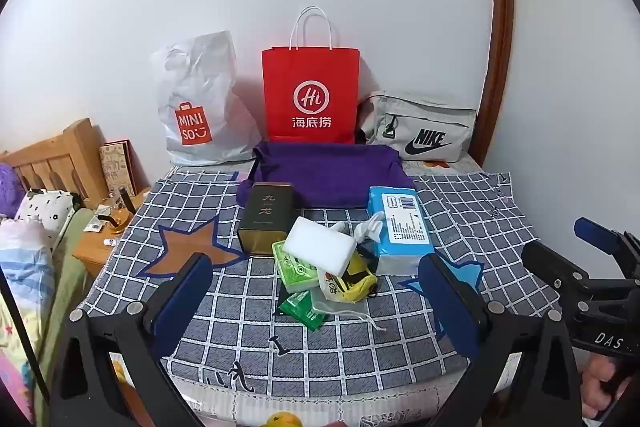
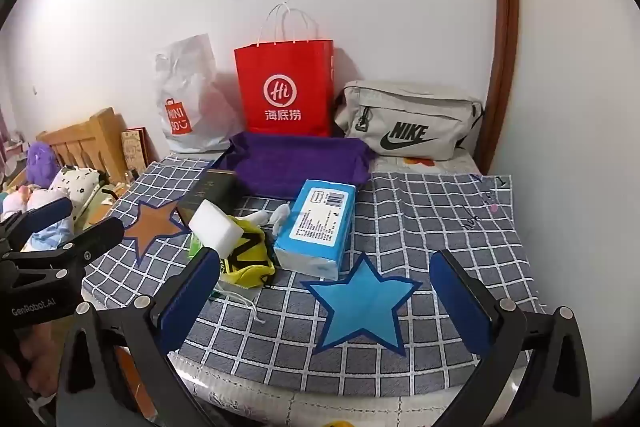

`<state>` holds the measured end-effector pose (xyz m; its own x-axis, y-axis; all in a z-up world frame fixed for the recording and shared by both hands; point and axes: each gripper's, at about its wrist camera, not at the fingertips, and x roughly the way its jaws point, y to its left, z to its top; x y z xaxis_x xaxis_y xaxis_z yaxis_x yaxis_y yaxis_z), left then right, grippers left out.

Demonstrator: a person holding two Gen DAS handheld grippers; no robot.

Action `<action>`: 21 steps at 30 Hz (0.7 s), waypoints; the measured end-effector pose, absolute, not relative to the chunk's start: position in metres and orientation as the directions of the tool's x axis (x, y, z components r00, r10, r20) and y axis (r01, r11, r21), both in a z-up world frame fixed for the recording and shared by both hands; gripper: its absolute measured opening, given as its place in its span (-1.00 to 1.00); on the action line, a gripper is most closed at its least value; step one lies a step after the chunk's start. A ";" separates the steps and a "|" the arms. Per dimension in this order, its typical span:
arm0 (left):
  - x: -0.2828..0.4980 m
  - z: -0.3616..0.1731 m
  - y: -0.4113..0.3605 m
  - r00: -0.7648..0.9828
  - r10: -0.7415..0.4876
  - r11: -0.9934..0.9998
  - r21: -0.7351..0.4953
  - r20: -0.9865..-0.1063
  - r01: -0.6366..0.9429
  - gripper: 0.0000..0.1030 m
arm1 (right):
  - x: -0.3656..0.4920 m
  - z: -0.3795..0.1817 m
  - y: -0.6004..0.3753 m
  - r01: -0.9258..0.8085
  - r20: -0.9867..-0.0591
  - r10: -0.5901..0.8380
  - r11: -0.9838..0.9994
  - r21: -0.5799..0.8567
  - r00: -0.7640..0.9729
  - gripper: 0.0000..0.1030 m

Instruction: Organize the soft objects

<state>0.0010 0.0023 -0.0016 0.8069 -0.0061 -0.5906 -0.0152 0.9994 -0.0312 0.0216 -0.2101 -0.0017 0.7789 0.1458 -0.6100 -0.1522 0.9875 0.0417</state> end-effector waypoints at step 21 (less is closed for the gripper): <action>-0.009 0.008 0.015 0.815 0.020 0.998 -0.033 -0.579 -0.048 1.00 | 0.003 0.004 -0.209 -0.131 -0.621 0.133 0.990 0.049 0.772 1.00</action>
<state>-0.0091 0.0148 0.0084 0.8149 0.0199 -0.5793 -0.0477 0.9983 -0.0328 0.0034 -0.2088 0.0041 0.7722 0.1330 -0.6213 -0.1310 0.9902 0.0492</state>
